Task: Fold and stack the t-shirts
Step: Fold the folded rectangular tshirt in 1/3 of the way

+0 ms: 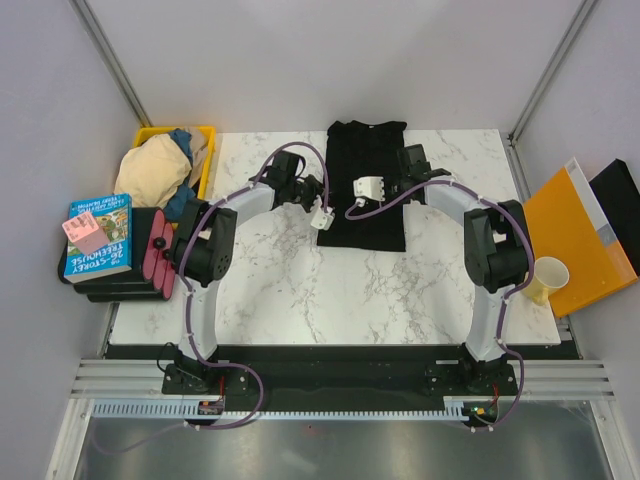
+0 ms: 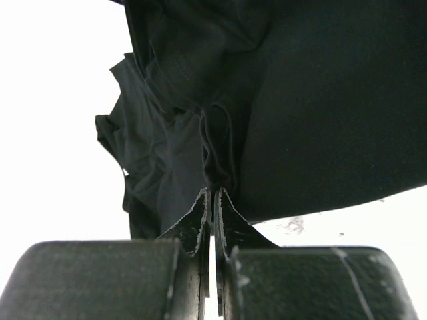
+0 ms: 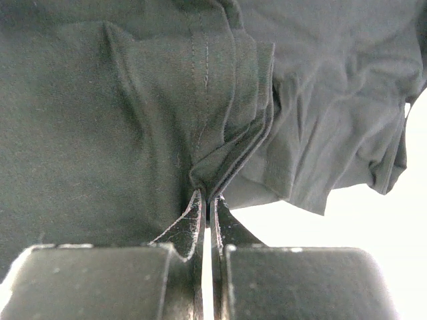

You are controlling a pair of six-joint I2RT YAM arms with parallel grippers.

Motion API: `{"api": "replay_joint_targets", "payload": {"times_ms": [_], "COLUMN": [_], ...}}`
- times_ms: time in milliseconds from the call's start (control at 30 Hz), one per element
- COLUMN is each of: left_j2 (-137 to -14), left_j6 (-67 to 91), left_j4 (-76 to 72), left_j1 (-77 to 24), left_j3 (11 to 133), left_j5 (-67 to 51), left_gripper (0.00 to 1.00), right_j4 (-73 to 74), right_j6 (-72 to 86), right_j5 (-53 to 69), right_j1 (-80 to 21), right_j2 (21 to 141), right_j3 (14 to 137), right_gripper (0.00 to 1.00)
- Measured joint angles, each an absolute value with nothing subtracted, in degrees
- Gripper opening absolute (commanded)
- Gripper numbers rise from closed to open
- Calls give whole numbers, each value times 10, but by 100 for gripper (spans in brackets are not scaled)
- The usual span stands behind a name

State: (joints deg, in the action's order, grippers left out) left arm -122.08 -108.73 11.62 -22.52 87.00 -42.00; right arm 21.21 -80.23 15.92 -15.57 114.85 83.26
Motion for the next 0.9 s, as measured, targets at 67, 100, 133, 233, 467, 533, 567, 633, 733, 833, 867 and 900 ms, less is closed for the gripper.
{"api": "replay_joint_targets", "payload": {"times_ms": [67,100,133,233,467,533,567,633,733,833,867,900], "left_j2": [-1225,-1227,-1228,-1231,-1238,-1242,-1244,-1248,-1253,-1258,-1260,-1261], "left_j6": [-1084,-1083,-1082,-1082,-1081,-1080,-1080,-1080,-1079,-1079,-1079,-1079], "left_j4": [108,103,100,94,81,77,75,71,69,66,65,65], "left_j1": [-225,-225,-225,-225,-225,-225,-224,-222,-222,-219,-218,-217], "left_j3": [874,874,875,875,875,875,875,876,876,876,876,876], "left_j5": [-420,-420,-419,-419,-419,-418,-418,-418,-418,-414,-412,-409], "left_gripper": [2,2,2,2,2,2,2,2,2,2,2,2], "right_j4": [205,200,198,192,186,182,179,172,166,161,158,156], "right_j6": [-797,-795,-793,-790,-781,-779,-778,-775,-773,-770,-769,-767], "right_j5": [154,150,149,142,134,133,132,129,123,117,116,115], "right_j1": [-153,-151,-151,-149,-148,-148,-148,-148,-148,-148,-148,-148], "right_j2": [1151,1154,1158,1173,1195,1197,1197,1199,1199,1199,1200,1200], "right_j3": [833,833,833,836,846,850,851,852,852,852,852,852], "right_gripper": [0,1,2,4,4,4,4,3,2,2,1,1]}}
